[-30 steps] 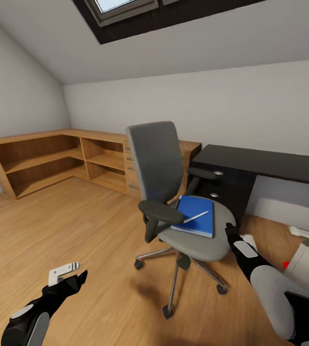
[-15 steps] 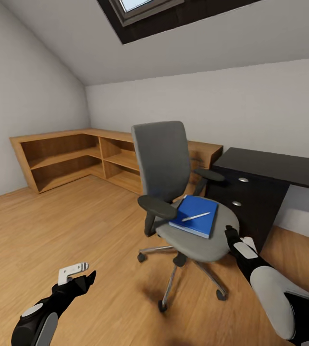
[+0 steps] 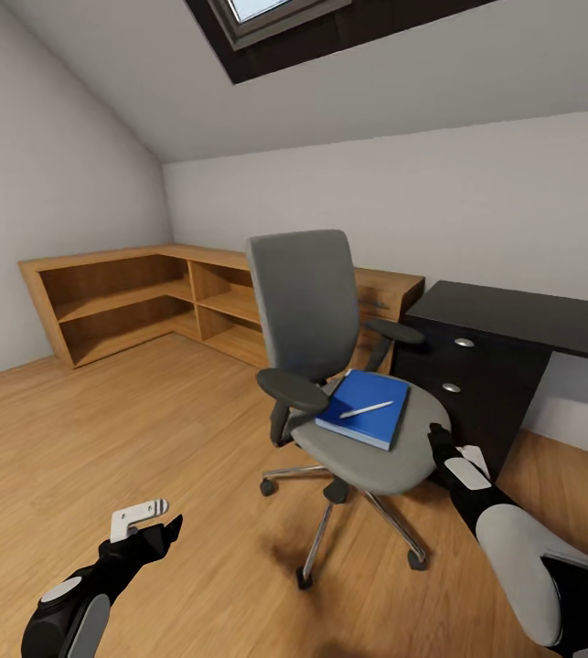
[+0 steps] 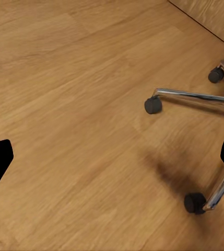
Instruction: In the bedroom, organize the workspace by keeping the computer under the desk, ensuring the monitor is on the desk, placing the keyboard on the desk next to the monitor, placing the mouse on the desk next to the keyboard, moving the folder from the swivel chair onto the desk next to the mouse, stacking the notebook on top of the folder with the pen on top of the notebook, and positioning the swivel chair next to the desk.
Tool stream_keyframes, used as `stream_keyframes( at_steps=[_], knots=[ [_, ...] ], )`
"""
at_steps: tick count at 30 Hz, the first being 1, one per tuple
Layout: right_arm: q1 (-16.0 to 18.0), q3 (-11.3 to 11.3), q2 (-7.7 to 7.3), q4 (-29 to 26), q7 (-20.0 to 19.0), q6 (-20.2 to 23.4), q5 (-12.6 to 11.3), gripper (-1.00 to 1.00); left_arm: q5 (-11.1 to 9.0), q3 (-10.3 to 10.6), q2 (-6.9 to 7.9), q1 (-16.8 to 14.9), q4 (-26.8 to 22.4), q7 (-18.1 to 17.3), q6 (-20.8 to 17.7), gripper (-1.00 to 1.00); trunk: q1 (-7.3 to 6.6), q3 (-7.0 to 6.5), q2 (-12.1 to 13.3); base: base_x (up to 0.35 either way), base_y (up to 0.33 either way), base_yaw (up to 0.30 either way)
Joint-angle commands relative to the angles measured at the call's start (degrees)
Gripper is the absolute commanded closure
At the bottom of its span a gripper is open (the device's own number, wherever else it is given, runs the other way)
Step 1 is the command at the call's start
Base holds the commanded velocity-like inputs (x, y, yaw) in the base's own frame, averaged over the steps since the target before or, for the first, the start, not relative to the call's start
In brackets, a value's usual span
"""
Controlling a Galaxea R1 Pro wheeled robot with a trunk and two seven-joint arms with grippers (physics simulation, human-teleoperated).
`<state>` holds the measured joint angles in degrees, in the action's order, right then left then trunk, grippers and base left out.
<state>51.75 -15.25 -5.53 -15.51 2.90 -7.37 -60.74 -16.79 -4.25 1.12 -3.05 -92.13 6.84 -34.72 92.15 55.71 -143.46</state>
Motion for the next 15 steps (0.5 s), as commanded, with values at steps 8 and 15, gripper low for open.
stream_keyframes(
  at_steps=[8,15],
  knots=[
    [0.0,0.2,-0.21,-0.2,0.2,-0.2,-0.5,-1.0,-0.6,0.0,0.02,0.0,-0.1,0.5,-0.3,-1.0,-0.01,0.06,0.0,0.0,-0.07,0.0],
    [0.0,0.2,-0.34,-0.4,0.2,-0.3,-0.4,-1.0,-0.6,0.0,0.08,0.0,-0.1,0.5,-0.3,-1.0,-0.01,0.06,0.0,0.0,-0.08,0.0]
  ],
)
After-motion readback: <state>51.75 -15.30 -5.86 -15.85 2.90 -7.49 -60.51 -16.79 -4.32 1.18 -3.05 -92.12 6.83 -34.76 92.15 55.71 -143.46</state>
